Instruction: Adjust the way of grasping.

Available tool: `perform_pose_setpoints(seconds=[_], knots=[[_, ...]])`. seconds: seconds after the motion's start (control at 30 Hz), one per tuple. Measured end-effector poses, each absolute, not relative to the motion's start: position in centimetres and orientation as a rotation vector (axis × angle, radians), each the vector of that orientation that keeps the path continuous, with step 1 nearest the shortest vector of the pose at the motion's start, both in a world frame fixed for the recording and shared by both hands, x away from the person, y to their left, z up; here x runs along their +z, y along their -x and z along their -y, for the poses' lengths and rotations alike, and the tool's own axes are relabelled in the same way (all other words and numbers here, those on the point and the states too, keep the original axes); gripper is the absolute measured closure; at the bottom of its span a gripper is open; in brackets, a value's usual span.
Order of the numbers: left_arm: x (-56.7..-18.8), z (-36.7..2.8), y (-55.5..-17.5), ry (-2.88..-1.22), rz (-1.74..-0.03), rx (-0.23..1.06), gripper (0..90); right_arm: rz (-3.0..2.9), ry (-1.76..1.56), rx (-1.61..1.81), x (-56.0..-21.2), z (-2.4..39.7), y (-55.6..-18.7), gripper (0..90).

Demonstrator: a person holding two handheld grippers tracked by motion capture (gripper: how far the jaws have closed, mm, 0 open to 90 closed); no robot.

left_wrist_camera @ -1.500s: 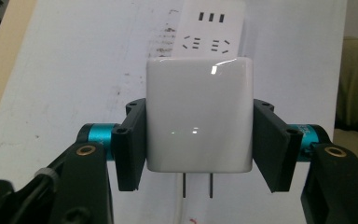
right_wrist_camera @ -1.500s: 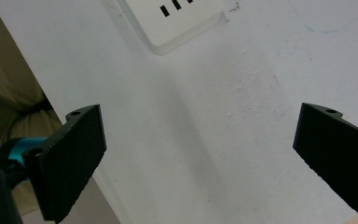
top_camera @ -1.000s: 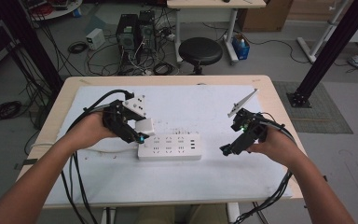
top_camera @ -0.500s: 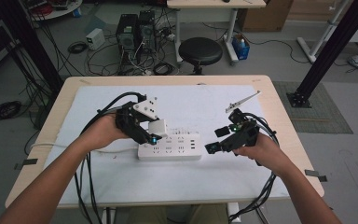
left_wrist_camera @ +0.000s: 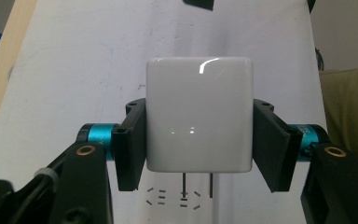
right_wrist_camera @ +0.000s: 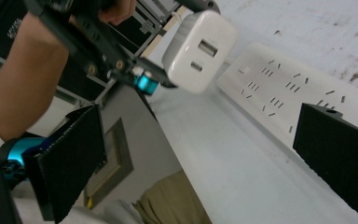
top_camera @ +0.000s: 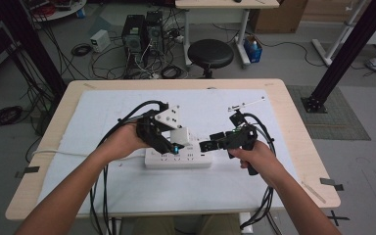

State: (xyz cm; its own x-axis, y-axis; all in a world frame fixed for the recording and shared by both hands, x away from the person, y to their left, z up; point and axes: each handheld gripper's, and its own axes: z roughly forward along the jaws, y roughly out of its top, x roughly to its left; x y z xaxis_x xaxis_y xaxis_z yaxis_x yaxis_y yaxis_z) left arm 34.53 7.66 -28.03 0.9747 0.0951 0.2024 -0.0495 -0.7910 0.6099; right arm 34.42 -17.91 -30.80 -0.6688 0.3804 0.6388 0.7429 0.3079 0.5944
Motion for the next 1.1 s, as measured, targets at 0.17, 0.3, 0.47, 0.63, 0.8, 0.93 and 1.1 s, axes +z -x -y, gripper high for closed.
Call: perform_pose_setpoints(seconds=[0.17, 0.3, 0.47, 0.63, 0.8, 0.93, 1.1], knots=[[-28.7, -7.0, -34.5, -2.456, -0.032, 0.274, 42.3, 2.133, 1.051, -1.276, -31.4, 17.4, -35.0, 1.7], [-28.9, -6.6, -34.4, -2.452, -0.028, 0.267, 42.3, 2.100, 1.087, -1.258, -31.7, 17.2, -35.2, 1.7], [-29.2, -6.0, -34.6, -2.431, -0.024, 0.252, 42.3, 2.053, 1.158, -1.198, -32.5, 17.0, -35.8, 2.0], [-29.5, -5.4, -34.8, -2.420, -0.023, 0.238, 42.3, 2.007, 1.178, -1.181, -33.1, 16.7, -36.3, 4.8], [-29.6, -5.0, -34.8, -2.409, -0.022, 0.236, 42.3, 1.937, 1.209, -1.175, -33.6, 16.6, -36.8, 8.5], [-29.7, -4.7, -34.9, -2.408, -0.021, 0.233, 42.3, 1.890, 1.205, -1.173, -34.0, 16.5, -37.1, 19.5], [-29.8, -4.6, -35.0, -2.405, -0.012, 0.237, 42.3, 1.848, 1.215, -1.204, -34.1, 16.6, -37.2, 32.4]])
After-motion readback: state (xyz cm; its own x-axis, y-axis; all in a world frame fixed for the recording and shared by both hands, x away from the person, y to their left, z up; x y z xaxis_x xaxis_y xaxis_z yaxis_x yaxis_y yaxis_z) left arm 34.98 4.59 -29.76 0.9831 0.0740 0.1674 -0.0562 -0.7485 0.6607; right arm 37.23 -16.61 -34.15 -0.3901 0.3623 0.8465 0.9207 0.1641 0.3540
